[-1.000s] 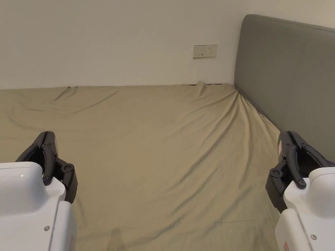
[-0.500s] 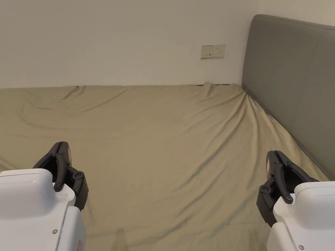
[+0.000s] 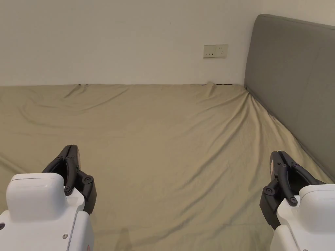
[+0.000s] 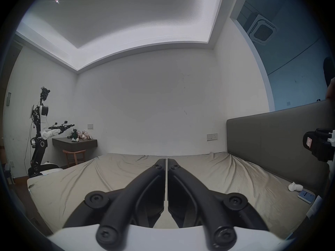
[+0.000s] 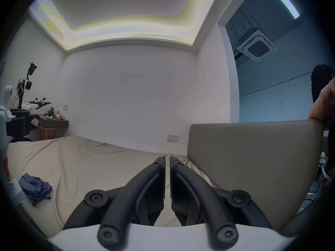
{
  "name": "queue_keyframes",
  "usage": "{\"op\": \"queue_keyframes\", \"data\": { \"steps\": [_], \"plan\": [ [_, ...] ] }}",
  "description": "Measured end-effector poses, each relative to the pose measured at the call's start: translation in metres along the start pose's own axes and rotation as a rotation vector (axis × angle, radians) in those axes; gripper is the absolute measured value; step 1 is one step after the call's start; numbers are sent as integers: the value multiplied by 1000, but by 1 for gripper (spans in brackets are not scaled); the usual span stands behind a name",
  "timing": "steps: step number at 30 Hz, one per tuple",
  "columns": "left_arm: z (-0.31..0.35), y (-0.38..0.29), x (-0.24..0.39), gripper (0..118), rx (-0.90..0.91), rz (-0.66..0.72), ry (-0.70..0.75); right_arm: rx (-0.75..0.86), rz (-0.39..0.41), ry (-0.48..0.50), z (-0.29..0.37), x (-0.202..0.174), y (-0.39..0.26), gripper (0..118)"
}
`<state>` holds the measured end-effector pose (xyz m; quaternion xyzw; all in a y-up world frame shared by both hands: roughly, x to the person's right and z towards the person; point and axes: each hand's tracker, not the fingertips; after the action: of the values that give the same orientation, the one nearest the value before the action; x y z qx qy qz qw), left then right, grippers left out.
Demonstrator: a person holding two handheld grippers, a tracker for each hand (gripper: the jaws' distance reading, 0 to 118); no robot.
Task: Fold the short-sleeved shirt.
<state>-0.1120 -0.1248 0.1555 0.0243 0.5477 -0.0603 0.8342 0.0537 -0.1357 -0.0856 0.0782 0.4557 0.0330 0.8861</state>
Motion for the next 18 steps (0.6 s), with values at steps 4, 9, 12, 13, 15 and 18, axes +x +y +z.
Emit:
{"op": "queue_keyframes", "data": {
  "steps": [4,9,12,13,15,18],
  "plan": [
    [0,-2,0,2,-1,4,-2,0,3,2,0,-1,1,7],
    [0,-2,1,2,-8,-5,-10,2,3,9,1,-3,2,7],
    [1,-3,1,2,-13,2,-12,-1,6,12,1,-3,1,7],
    [0,-3,1,2,-14,4,-12,-3,5,14,1,-3,1,7],
    [1,-4,1,2,-18,4,-14,-4,5,15,1,-3,1,7],
    [1,-4,1,2,-20,-1,-12,-9,3,15,1,-4,1,7]
  ]
}}
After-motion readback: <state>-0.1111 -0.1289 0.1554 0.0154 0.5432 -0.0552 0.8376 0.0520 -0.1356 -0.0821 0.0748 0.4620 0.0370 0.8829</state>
